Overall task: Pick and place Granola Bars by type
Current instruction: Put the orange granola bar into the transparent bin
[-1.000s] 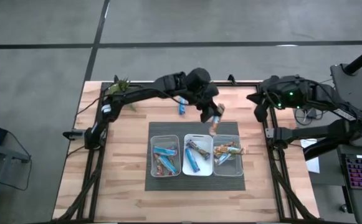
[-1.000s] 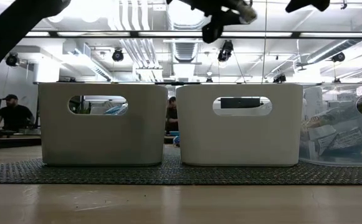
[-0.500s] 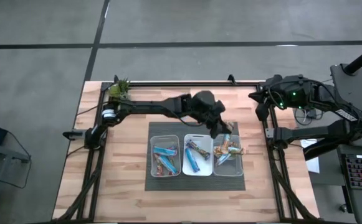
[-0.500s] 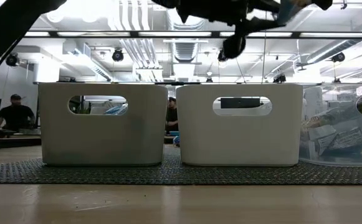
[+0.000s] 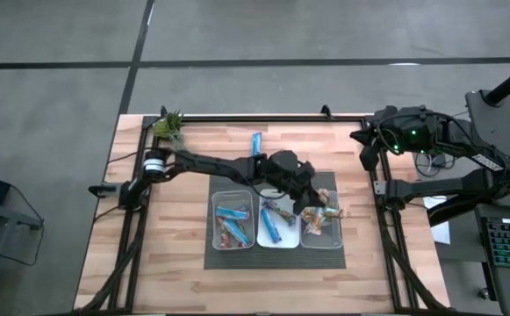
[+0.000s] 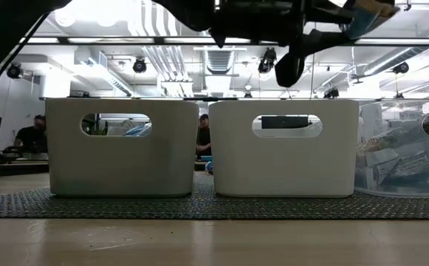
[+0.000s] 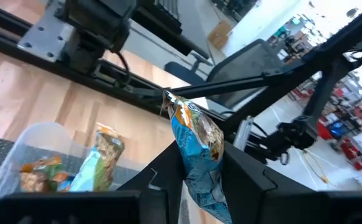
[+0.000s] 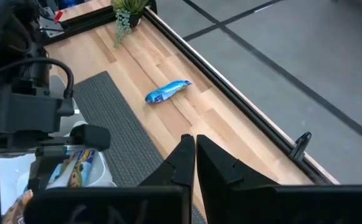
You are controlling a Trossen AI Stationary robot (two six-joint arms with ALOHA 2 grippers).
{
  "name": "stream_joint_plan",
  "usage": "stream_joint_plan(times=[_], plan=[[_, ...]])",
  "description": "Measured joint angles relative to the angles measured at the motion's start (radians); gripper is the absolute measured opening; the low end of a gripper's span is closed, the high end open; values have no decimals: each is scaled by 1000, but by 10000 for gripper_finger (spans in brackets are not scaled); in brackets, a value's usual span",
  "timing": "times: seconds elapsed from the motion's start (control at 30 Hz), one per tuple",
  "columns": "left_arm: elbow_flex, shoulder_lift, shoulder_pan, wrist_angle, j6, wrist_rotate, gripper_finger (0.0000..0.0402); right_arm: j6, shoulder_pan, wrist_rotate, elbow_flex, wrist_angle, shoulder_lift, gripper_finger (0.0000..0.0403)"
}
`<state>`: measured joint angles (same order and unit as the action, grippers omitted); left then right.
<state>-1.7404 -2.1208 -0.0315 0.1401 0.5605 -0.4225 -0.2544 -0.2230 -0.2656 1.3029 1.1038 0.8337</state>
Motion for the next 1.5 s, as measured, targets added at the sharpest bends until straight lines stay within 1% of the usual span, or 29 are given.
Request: stream_joint_plan(times=[0.07, 0.27, 0.47, 0.67, 0.83, 1.07, 1.33, 1.5], plan=[[13, 0, 4, 17, -9, 21, 80, -1, 0, 0, 0, 0, 0, 8], [27, 0, 6, 22, -11, 40, 80, -8, 0, 0, 0, 0, 0, 8], [27, -1, 19, 18, 63, 146, 80, -11, 0, 0, 0, 0, 0, 8], [35, -4, 34, 13, 68, 175, 80, -12, 0, -3, 0, 0, 0, 8], [70, -16, 42, 1, 112, 201, 80, -16, 0, -23, 0, 0, 0, 8], [117, -27, 42, 12, 158, 237, 80, -16, 0, -26, -1, -1, 0, 8], [125, -44, 42, 14, 214, 240, 80, -15, 0, -26, -2, 0, 0, 8], [125, -46, 42, 11, 220, 240, 81, -15, 0, -26, -2, 0, 0, 8]])
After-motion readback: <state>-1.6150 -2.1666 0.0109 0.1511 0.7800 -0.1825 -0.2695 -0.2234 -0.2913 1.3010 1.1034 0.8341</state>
